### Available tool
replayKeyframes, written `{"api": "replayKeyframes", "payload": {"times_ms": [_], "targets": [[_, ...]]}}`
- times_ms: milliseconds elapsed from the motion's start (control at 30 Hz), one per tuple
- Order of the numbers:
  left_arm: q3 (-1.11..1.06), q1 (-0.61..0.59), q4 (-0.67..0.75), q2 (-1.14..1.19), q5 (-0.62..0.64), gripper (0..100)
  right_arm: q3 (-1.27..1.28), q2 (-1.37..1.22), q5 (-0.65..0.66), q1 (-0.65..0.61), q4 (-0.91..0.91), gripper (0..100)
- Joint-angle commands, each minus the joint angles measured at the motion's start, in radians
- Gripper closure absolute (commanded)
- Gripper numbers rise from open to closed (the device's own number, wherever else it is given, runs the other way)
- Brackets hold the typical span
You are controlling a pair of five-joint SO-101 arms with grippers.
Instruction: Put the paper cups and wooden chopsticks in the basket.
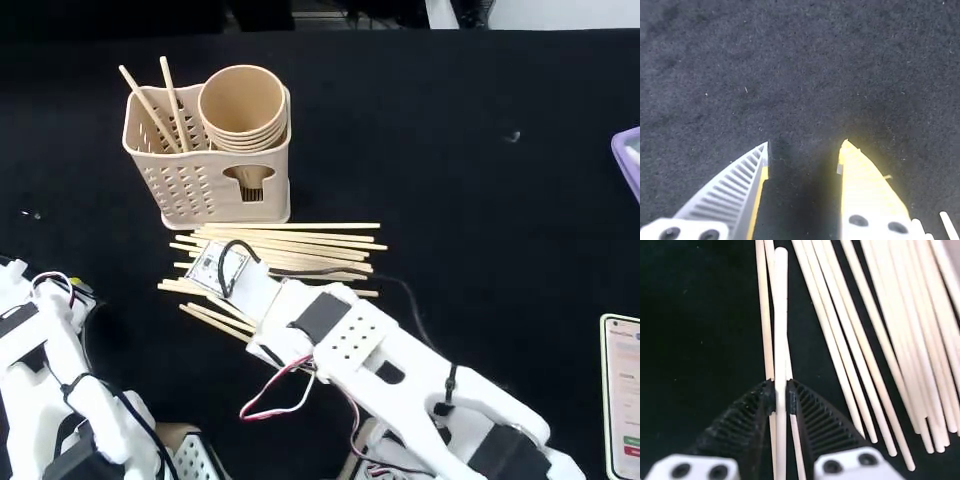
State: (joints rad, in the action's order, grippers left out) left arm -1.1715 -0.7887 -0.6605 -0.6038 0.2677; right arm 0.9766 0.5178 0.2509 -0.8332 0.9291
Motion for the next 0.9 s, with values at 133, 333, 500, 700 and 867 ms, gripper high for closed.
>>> {"api": "replayKeyframes", "payload": {"times_ms": [133,333,500,700,867], "targets": [[0.045,0.010,0.009,-0.020,0.000,78,0.061,-0.096,0.012,-0.011,-0.235,95.5],[0.045,0.005,0.009,-0.020,0.000,78,-0.018,-0.260,0.014,-0.012,-0.253,95.6],[0.045,0.005,0.009,-0.021,0.000,78,-0.051,-0.331,0.015,-0.017,-0.250,95.5],[0.045,0.007,0.009,-0.021,0.000,78,-0.071,-0.341,0.017,-0.020,-0.207,94.6],[0.045,0.005,0.009,-0.021,0.000,78,-0.068,-0.341,0.017,-0.028,-0.201,87.0]]}}
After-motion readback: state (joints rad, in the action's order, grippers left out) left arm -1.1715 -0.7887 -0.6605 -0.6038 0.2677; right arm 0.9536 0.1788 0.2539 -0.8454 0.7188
